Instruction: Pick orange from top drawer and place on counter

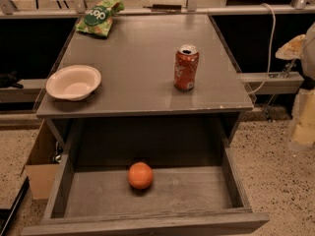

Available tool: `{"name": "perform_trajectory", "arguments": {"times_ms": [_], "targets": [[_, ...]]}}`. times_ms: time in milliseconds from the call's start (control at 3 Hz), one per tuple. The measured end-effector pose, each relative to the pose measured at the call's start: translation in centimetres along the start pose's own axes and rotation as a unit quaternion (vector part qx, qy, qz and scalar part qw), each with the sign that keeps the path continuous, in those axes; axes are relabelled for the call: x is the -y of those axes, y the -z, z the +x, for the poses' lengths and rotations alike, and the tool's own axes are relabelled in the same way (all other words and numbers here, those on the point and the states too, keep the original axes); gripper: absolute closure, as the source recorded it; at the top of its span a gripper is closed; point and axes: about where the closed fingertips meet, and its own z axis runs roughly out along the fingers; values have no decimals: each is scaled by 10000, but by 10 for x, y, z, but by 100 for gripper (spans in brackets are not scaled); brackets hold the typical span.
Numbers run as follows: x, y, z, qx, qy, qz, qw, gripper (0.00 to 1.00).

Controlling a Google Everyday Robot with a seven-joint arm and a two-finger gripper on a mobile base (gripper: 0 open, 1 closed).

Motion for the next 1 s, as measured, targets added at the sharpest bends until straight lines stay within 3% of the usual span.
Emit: {"name": "perform_trajectory", "arguments": {"times_ms": [333,667,1000], "targets": [[-23,20,17,-251,362,105,9990,0],[-33,56,44,-551,721,390,9951,0],[-32,60,38,-523,714,486,9949,0]]}}
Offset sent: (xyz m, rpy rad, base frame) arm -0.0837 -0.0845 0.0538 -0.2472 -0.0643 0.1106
